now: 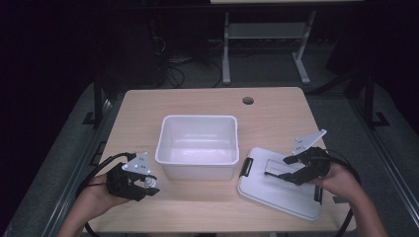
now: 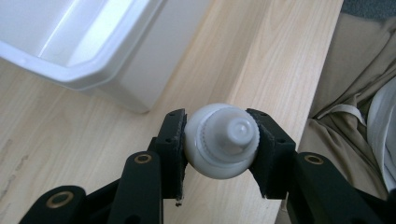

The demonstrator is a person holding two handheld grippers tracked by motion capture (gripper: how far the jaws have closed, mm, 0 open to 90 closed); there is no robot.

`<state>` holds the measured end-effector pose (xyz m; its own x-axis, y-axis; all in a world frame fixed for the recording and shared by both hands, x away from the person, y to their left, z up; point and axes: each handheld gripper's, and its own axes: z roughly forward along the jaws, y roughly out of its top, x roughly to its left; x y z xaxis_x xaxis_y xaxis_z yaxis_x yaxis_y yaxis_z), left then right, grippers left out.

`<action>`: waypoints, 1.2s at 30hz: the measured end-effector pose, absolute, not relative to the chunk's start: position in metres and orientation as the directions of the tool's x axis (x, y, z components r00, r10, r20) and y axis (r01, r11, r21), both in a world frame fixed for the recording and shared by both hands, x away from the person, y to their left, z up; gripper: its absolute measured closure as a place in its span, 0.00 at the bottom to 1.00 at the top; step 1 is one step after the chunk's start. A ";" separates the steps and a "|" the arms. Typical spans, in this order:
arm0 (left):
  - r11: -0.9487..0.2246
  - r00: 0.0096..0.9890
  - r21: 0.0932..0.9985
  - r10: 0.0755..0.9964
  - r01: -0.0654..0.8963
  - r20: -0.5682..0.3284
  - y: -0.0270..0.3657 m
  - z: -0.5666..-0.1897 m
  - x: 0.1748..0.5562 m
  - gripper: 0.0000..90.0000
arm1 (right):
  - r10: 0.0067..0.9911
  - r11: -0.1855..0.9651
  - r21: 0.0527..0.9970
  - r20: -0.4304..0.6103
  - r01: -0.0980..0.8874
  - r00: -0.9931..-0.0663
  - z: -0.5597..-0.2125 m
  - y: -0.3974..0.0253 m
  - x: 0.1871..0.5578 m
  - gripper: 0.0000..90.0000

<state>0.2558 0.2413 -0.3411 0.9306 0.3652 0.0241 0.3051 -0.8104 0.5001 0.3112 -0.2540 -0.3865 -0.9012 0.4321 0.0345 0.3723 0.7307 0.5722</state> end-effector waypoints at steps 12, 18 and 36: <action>-0.811 0.933 0.504 0.360 0.297 0.028 0.236 -0.320 0.264 0.66 | 0.432 0.729 0.573 0.038 0.374 -0.901 -0.388 -0.255 0.311 0.43; -0.809 0.933 0.508 0.358 0.294 0.029 0.232 -0.312 0.269 0.66 | 0.434 0.727 0.576 0.036 0.374 -0.900 -0.388 -0.256 0.310 0.43; -0.798 0.929 0.535 0.364 0.277 0.062 0.228 -0.287 0.287 0.66 | 0.434 0.727 0.576 0.037 0.374 -0.900 -0.388 -0.256 0.308 0.42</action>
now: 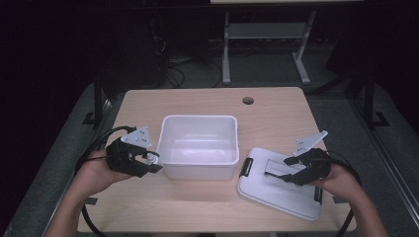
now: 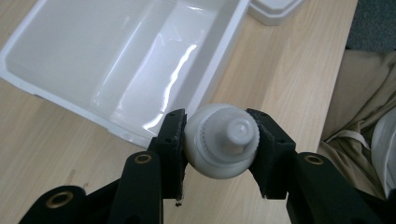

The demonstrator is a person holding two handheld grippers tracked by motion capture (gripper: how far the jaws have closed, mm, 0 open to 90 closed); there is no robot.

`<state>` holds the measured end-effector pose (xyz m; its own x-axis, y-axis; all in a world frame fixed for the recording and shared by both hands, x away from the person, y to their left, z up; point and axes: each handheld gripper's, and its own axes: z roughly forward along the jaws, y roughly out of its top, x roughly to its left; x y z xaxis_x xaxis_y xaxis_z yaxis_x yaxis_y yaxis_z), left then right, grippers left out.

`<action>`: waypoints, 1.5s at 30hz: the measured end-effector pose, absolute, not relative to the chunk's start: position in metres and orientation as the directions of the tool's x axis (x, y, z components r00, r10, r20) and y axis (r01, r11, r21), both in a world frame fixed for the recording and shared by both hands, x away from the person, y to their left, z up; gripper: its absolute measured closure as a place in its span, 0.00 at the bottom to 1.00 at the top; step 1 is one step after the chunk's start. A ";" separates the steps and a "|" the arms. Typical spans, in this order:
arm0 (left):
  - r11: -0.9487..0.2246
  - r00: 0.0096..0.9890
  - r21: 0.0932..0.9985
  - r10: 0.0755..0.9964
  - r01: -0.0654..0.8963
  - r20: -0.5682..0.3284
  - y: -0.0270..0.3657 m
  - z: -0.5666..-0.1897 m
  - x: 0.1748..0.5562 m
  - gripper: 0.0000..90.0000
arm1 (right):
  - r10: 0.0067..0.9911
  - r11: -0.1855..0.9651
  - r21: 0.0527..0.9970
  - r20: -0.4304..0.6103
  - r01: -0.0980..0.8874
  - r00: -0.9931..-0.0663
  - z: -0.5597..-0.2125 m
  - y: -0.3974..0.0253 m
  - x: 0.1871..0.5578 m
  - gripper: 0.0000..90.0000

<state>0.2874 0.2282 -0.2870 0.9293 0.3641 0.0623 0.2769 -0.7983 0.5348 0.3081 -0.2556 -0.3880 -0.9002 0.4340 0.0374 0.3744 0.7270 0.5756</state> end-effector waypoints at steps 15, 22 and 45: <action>-0.794 0.923 0.539 0.378 0.281 0.076 0.221 -0.275 0.309 0.66 | 0.439 0.717 0.585 0.043 0.379 -0.898 -0.387 -0.260 0.310 0.42; -0.795 0.922 0.535 0.380 0.285 0.073 0.216 -0.276 0.317 0.66 | 0.433 0.721 0.582 0.045 0.376 -0.900 -0.386 -0.260 0.311 0.42; -0.811 0.920 0.503 0.384 0.300 0.071 0.208 -0.289 0.340 0.66 | 0.431 0.721 0.583 0.045 0.374 -0.901 -0.383 -0.259 0.312 0.42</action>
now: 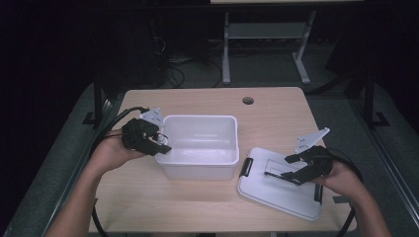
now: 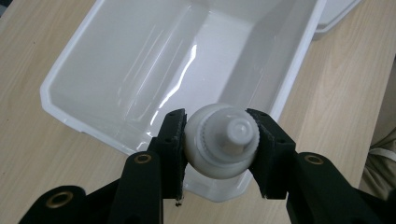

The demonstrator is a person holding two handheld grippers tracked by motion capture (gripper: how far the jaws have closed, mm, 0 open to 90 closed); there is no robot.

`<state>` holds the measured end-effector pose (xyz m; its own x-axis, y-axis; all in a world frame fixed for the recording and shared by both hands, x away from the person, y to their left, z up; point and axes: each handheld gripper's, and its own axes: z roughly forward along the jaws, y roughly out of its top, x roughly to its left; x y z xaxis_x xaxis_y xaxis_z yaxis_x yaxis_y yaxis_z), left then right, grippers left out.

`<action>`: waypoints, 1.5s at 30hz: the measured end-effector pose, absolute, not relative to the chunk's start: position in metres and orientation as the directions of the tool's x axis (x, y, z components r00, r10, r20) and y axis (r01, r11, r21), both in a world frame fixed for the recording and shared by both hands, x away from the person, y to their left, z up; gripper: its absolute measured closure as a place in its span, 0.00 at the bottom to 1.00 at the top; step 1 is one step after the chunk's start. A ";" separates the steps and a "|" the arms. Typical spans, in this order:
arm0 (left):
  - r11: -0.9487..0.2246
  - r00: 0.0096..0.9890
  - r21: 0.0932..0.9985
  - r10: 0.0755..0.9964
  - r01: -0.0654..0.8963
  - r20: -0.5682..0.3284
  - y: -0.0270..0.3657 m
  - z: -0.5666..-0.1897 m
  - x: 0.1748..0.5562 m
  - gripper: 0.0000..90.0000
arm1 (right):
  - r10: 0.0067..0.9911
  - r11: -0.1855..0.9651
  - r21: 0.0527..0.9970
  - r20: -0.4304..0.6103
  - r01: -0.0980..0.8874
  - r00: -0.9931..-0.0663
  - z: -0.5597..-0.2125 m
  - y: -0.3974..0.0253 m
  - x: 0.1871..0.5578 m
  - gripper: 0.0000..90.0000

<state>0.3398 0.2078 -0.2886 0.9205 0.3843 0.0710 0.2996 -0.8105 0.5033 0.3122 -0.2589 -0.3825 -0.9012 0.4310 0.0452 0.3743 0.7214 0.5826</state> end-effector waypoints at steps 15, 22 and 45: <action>-0.809 0.918 0.491 0.393 0.323 0.043 0.205 -0.311 0.348 0.66 | 0.433 0.720 0.584 0.044 0.375 -0.900 -0.382 -0.262 0.312 0.42; -0.806 0.918 0.494 0.395 0.325 0.042 0.204 -0.318 0.348 0.66 | 0.438 0.720 0.580 0.046 0.381 -0.898 -0.382 -0.262 0.312 0.42; -0.798 0.907 0.486 0.420 0.358 0.022 0.208 -0.339 0.353 0.66 | 0.428 0.728 0.574 0.045 0.374 -0.903 -0.382 -0.258 0.313 0.42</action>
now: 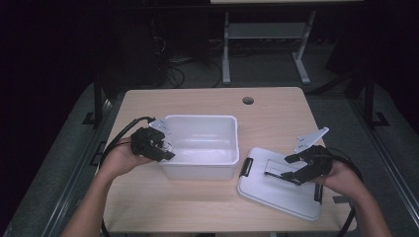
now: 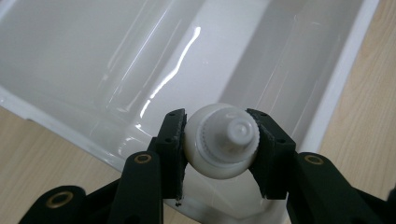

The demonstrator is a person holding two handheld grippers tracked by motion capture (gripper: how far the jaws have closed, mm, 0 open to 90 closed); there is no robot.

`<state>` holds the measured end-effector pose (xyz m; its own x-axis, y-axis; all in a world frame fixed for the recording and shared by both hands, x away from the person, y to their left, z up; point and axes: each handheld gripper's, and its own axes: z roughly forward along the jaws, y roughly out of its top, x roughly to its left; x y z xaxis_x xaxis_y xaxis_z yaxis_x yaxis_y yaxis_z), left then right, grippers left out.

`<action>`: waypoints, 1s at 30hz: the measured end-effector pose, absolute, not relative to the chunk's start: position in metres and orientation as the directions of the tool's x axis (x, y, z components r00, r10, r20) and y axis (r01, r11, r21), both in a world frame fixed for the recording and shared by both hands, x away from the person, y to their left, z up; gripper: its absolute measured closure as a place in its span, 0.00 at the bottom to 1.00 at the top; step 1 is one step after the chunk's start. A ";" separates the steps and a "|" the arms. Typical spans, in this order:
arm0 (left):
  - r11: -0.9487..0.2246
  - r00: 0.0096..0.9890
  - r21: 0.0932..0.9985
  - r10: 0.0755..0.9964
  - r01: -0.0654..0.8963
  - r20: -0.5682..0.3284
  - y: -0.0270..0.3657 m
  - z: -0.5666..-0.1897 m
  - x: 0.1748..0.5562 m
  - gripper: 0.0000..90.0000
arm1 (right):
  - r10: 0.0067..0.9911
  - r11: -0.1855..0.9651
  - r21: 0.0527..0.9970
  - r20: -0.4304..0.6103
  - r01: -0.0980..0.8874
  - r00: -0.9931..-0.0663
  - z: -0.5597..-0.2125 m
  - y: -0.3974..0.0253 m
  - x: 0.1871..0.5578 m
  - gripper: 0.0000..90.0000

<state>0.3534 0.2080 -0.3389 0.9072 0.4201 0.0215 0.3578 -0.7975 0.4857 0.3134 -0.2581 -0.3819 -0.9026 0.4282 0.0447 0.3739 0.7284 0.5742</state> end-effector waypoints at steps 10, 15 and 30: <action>-0.800 0.907 0.480 0.420 0.359 0.022 0.206 -0.345 0.357 0.66 | 0.433 0.726 0.573 0.050 0.381 -0.900 -0.382 -0.258 0.314 0.42; -0.800 0.907 0.481 0.421 0.358 0.025 0.202 -0.347 0.358 0.66 | 0.431 0.724 0.576 0.051 0.379 -0.901 -0.382 -0.259 0.313 0.41; -0.806 0.906 0.477 0.422 0.352 0.044 0.196 -0.348 0.360 0.66 | 0.435 0.721 0.577 0.053 0.383 -0.899 -0.382 -0.262 0.313 0.41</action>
